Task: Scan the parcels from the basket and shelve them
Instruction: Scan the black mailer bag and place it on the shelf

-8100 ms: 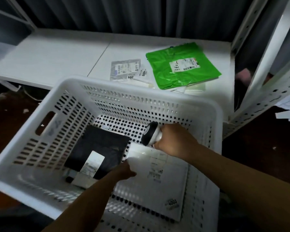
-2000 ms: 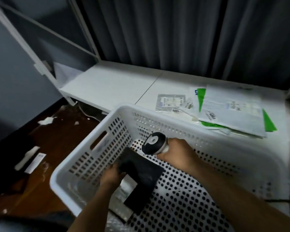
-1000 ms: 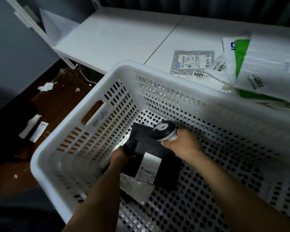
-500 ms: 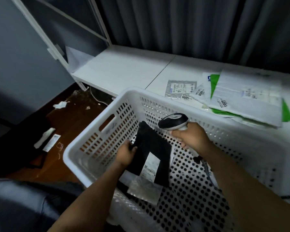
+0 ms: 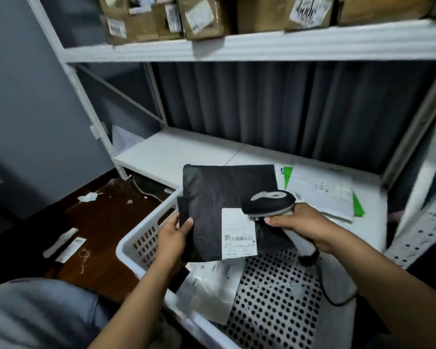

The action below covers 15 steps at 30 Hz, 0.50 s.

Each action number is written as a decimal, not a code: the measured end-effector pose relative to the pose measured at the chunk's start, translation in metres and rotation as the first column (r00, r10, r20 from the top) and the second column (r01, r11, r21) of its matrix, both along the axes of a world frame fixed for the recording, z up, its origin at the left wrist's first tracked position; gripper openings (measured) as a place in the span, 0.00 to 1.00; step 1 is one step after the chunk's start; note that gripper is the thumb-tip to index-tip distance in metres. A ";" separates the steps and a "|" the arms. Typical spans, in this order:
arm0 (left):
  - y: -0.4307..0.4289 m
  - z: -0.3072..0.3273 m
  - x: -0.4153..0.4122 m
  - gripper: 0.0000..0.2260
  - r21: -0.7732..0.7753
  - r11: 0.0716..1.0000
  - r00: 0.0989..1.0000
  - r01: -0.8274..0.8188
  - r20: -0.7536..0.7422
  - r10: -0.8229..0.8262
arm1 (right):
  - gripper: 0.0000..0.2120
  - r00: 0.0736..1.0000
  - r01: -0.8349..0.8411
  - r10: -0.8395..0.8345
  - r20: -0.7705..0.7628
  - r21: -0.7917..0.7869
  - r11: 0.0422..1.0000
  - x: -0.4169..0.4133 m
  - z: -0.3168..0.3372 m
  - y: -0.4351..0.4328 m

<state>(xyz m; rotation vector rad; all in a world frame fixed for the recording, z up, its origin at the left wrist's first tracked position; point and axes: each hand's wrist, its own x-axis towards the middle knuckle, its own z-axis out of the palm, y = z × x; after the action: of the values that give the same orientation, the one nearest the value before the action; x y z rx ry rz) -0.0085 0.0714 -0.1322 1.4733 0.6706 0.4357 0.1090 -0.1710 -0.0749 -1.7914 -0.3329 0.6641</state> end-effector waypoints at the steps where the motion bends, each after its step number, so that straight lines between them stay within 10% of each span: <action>1: -0.004 0.006 -0.002 0.10 -0.090 0.996 1.000 0.017 0.026 -0.015 | 0.14 1.000 0.004 -0.004 -0.010 0.009 1.000 -0.004 0.005 -0.006; 7: -0.021 0.016 -0.007 0.12 -0.207 0.967 0.988 0.152 0.042 -0.146 | 0.11 0.979 0.201 -0.203 0.005 0.123 0.972 -0.009 0.008 -0.017; 15: -0.015 0.011 0.004 0.13 0.076 0.985 0.987 -0.158 0.050 0.154 | 0.06 0.981 0.165 -0.169 0.093 0.044 0.985 -0.005 0.005 -0.011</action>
<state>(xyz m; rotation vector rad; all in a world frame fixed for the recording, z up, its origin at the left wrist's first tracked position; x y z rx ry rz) -0.0046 0.0560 -0.1215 1.4876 0.7433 0.6208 0.1040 -0.1821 -0.0695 -1.7981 -0.2544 0.4515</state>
